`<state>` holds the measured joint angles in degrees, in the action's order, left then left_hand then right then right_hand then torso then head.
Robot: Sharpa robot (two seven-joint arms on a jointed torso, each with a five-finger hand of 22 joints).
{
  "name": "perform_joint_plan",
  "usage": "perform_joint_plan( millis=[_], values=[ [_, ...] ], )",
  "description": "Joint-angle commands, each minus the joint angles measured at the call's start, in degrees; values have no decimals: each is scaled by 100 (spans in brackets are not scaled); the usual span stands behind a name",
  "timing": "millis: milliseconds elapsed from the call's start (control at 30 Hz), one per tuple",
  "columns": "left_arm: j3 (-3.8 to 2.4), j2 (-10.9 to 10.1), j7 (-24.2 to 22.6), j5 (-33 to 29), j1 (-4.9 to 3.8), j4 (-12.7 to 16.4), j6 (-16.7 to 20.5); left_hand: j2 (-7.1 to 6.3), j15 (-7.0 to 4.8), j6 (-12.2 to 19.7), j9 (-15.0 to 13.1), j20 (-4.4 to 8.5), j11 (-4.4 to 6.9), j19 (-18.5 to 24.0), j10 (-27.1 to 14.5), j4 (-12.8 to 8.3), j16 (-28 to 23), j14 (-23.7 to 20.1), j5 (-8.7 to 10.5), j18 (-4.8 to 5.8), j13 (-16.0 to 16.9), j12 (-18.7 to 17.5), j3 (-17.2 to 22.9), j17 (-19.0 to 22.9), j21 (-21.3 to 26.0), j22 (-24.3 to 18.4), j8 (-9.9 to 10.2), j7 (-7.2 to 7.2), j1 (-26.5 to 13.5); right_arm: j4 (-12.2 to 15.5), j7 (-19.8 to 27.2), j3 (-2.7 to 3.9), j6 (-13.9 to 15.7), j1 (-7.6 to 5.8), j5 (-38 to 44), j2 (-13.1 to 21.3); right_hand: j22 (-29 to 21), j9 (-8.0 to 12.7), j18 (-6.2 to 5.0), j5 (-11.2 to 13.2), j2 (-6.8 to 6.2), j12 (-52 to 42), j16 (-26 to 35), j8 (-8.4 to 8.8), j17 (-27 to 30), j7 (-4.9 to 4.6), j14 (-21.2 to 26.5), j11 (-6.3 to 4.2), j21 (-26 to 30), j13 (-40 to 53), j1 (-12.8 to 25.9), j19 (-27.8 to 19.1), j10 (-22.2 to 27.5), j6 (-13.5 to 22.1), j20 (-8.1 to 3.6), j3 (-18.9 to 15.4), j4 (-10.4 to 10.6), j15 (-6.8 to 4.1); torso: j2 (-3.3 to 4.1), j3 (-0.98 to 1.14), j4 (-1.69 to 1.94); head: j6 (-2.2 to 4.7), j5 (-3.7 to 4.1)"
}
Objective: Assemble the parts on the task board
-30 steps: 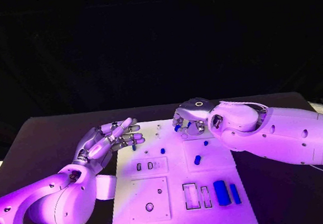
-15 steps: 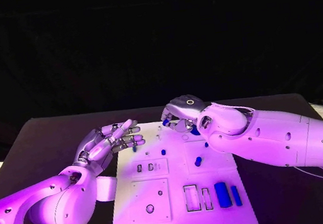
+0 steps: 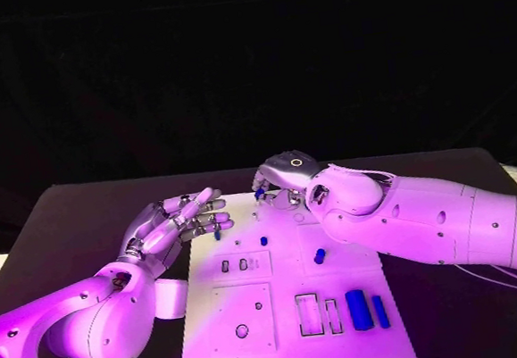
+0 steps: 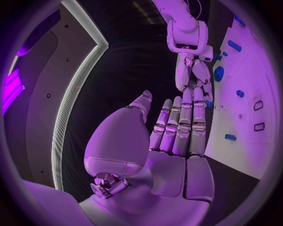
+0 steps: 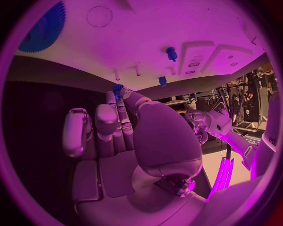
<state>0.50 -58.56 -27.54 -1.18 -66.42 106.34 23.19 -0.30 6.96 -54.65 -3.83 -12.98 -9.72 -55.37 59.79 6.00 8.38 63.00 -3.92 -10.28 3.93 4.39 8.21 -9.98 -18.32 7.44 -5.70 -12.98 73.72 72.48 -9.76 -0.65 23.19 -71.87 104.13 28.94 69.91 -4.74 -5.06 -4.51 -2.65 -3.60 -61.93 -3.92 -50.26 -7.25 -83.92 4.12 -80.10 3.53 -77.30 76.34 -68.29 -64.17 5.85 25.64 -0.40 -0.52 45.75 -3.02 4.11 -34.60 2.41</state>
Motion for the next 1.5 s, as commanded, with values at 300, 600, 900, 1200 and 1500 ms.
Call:
perform_joint_plan(
  millis=[300,600,900,1200,1500],
  values=[
    [-5,2,-48,-18,-33,26,-111,61,21,-12,5,-19,-37,6,2,-31,-32,13,-10,-12,-4,-24,11,-6,36,-8,31,-33,-4,-100,-46,-9,-405,10,85,-111,15,-7,92,4,-71,8,-39,6,-9,-24,-89,23,-26,7,32,27,-8,-25,5,32,25,16,5,-4,-4,-43,-17],
    [-5,2,-48,-18,-45,29,-113,68,22,-13,5,-20,-38,7,2,-38,-39,14,-9,-12,-3,-29,13,-10,39,-11,37,-33,-1,-194,-136,-22,-541,13,103,-197,10,-5,90,20,-81,10,-38,14,4,-26,-81,28,-25,7,63,17,7,-14,11,39,54,20,5,-4,1,-47,-10],
    [-5,5,-51,-18,-54,36,-123,68,22,-13,5,-20,-38,7,2,-38,-39,14,-9,-12,-3,-29,13,-10,39,-11,37,-33,-1,-330,-326,-49,-576,16,223,-350,3,-1,88,21,-100,12,-37,23,21,-33,-70,35,-22,6,103,4,34,8,17,43,89,27,8,0,1,-50,-23],
    [-5,-2,-43,-18,-59,41,-150,68,22,-13,5,-20,-38,7,2,-38,-39,14,-9,-12,-3,-29,13,-10,39,-11,37,-33,-1,-366,-499,-58,-528,18,326,-418,-20,4,82,1,-138,12,-22,29,55,-38,-58,41,-12,6,133,-19,58,32,24,44,112,32,10,-2,-10,-49,-30],
    [-5,0,-30,-18,-61,31,-164,74,23,-13,4,-21,-38,8,2,-47,-47,14,-9,-12,-3,-35,16,-14,42,-13,42,-33,4,-384,-473,-61,-526,18,248,-408,-1806,126,-267,151,-547,33,1406,70,1813,-227,464,277,1025,-14,316,-1339,1170,1066,147,-253,272,237,11,-2,-9,-53,-37]
  ],
)
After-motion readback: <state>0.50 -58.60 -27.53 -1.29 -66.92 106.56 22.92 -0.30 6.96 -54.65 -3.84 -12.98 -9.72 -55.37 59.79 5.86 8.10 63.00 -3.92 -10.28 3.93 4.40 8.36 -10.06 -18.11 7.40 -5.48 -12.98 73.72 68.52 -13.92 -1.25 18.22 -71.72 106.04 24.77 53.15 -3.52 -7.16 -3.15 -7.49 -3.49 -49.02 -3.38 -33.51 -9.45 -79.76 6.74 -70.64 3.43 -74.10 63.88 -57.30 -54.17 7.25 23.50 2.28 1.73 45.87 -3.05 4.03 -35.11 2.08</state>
